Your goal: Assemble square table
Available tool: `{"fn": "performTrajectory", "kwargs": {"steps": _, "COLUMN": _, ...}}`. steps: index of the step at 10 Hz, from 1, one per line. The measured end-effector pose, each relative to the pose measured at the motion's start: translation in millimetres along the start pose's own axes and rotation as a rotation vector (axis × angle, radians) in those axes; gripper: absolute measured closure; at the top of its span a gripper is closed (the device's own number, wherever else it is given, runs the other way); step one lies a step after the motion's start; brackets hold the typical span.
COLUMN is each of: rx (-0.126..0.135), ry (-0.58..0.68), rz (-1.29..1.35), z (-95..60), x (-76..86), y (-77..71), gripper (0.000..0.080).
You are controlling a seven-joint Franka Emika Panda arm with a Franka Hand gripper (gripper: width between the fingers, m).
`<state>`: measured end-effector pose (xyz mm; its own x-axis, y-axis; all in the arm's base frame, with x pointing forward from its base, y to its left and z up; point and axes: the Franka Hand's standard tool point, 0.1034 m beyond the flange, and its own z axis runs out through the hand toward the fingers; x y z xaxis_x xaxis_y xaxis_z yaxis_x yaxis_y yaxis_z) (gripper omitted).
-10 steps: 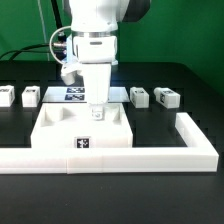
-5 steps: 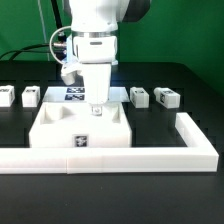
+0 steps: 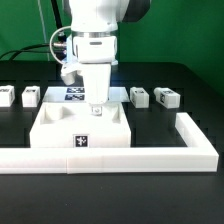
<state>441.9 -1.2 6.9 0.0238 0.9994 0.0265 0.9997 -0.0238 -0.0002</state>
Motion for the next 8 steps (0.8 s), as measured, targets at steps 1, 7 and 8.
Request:
{"fn": "performTrajectory", "kwargs": {"steps": 1, "rx": 0.008, "ry": 0.006, "rz": 0.012, "z": -0.3, "x": 13.6, "y": 0.8, "gripper": 0.0742}}
{"fn": "performTrajectory", "kwargs": {"steps": 7, "rx": 0.013, "ry": 0.031, "rz": -0.020, "z": 1.6, "x": 72.6, "y": 28.0, "gripper": 0.0741}}
{"fn": "performTrajectory", "kwargs": {"steps": 8, "rx": 0.008, "ry": 0.035, "rz": -0.013, "z": 1.5, "x": 81.9, "y": 34.0, "gripper": 0.0741}}
